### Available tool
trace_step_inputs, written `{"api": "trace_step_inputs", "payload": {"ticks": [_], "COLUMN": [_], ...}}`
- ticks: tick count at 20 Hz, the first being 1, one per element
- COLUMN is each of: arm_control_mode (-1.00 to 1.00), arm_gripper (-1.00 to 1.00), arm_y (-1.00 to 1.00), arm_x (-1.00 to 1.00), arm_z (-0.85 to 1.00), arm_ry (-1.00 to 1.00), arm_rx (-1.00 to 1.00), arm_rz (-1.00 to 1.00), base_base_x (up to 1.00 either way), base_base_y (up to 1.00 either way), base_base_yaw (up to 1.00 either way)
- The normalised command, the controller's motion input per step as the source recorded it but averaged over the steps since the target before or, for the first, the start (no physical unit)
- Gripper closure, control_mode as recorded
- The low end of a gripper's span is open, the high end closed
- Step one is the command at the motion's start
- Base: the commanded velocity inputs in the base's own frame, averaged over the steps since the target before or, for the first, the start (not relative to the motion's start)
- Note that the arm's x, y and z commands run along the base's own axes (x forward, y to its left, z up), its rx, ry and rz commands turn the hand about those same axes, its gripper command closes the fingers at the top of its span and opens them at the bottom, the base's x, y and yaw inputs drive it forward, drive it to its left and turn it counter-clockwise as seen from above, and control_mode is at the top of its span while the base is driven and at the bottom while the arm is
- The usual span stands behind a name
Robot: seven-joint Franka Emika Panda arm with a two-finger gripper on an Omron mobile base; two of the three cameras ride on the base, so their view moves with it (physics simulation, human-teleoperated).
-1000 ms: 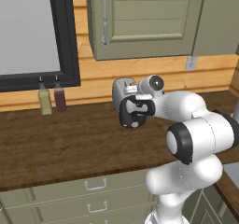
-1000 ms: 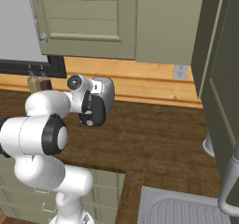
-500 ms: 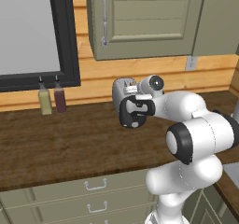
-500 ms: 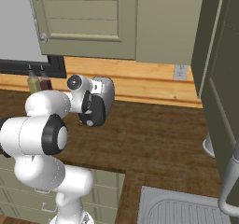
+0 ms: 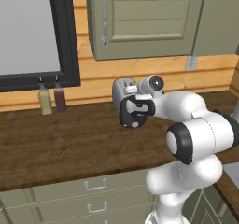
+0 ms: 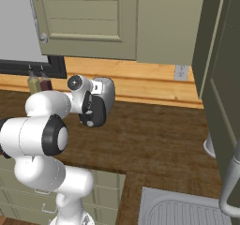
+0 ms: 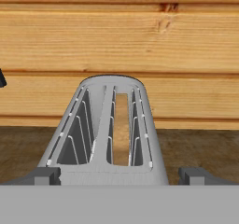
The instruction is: Start the toaster. Once the lever pops up, take the bread to the plate on the dining counter.
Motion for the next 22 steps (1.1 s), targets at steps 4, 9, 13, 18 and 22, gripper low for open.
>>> {"api": "trace_step_inputs", "payload": {"ticks": [4,9,13,18,22], "arm_control_mode": [-1.00,-1.00,-1.00,-1.00,-1.00], "arm_gripper": [-1.00,-1.00,-1.00,-1.00,-1.00], "arm_y": [0.00,0.00,0.00,0.00,0.00], "arm_x": [0.00,0.00,0.00,0.00,0.00], "arm_z": [0.00,0.00,0.00,0.00,0.00], "arm_ry": [0.00,0.00,0.00,0.00,0.00], "arm_rx": [0.00,0.00,0.00,0.00,0.00], "arm_rz": [0.00,0.00,0.00,0.00,0.00], "base_base_x": [0.00,0.00,0.00,0.00,0.00], "base_base_y": [0.00,0.00,0.00,0.00,0.00], "base_base_yaw": [0.00,0.00,0.00,0.00,0.00]}}
